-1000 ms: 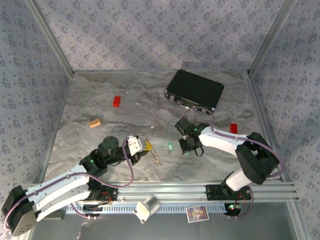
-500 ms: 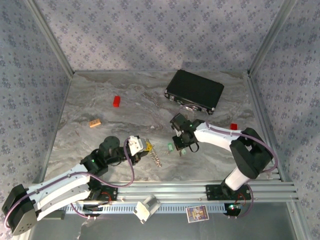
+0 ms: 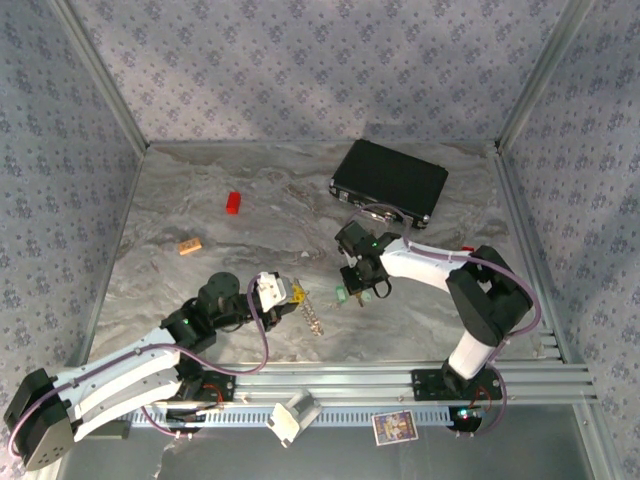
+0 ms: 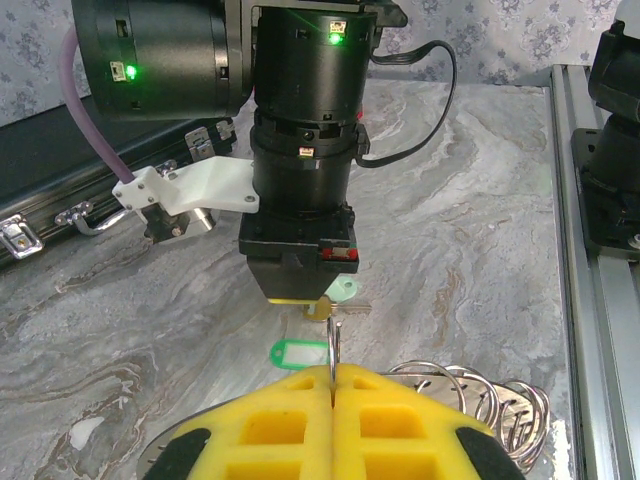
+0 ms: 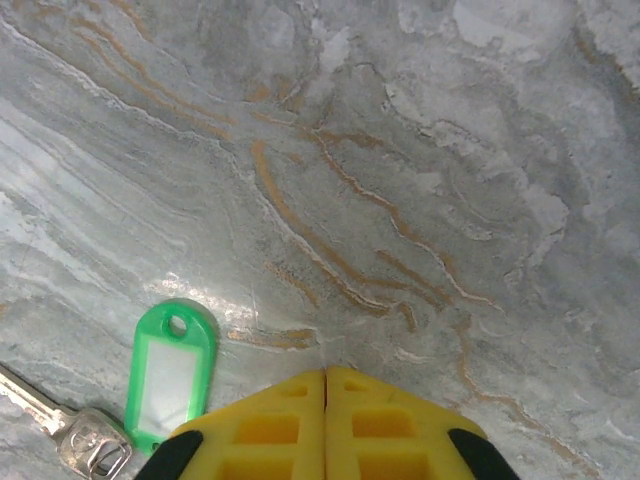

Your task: Put the keys on the keyring

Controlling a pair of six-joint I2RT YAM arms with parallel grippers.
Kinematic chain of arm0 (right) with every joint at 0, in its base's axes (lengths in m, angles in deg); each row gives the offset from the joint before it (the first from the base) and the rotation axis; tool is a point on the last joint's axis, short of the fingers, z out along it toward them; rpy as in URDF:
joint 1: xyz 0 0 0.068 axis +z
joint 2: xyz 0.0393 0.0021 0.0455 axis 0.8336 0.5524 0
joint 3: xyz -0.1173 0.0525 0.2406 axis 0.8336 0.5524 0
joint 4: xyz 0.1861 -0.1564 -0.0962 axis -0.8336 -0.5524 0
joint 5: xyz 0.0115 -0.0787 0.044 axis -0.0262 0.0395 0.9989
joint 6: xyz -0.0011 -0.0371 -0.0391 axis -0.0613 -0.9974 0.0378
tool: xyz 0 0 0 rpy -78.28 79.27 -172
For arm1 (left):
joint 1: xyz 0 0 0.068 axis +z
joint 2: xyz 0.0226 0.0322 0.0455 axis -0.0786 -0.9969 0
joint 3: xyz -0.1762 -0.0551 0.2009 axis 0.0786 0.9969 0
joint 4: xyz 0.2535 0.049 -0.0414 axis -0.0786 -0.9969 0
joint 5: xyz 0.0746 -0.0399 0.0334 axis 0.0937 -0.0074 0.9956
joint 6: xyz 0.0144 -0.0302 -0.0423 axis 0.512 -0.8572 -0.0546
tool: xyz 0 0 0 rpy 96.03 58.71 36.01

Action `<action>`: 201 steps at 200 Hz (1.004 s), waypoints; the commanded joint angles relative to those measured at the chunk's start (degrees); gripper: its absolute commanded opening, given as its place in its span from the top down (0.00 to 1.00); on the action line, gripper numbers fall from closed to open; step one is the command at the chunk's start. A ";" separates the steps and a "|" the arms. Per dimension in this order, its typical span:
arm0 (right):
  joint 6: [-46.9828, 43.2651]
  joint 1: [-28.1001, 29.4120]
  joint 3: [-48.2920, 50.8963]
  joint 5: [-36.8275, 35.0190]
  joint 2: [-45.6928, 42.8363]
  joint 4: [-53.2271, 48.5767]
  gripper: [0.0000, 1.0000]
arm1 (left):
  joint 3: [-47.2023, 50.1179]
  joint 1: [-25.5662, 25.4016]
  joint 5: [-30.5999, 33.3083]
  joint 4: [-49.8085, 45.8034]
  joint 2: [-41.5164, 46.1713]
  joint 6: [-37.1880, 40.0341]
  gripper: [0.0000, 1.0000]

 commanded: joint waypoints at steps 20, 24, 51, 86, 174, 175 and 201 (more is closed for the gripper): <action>-0.56 0.45 -1.43 0.12 0.63 -1.81 0.84 | 0.73 -0.39 -1.13 3.31 0.73 -0.34 1.00; -0.56 0.57 -1.48 0.16 0.57 -1.98 0.83 | 0.73 -0.39 -1.03 3.38 0.71 -0.38 1.00; -0.56 1.05 -1.54 -0.80 0.28 -2.87 0.78 | 1.08 -0.41 -0.92 3.83 0.63 -0.80 1.00; -0.30 1.42 -1.37 -1.61 0.67 -3.14 0.80 | 1.26 -0.39 -0.92 3.88 0.63 -0.90 1.00; 0.23 2.32 -2.08 -3.29 0.54 -4.47 0.83 | 1.26 -0.41 -1.01 3.78 0.72 -0.65 1.00; 0.23 2.34 -2.11 -3.27 0.63 -4.47 0.83 | 1.26 -0.40 -0.97 3.79 0.71 -0.66 1.00; 0.23 2.36 -2.18 -3.18 1.06 -4.47 0.84 | 1.26 -0.41 -0.98 3.78 0.79 -0.57 1.00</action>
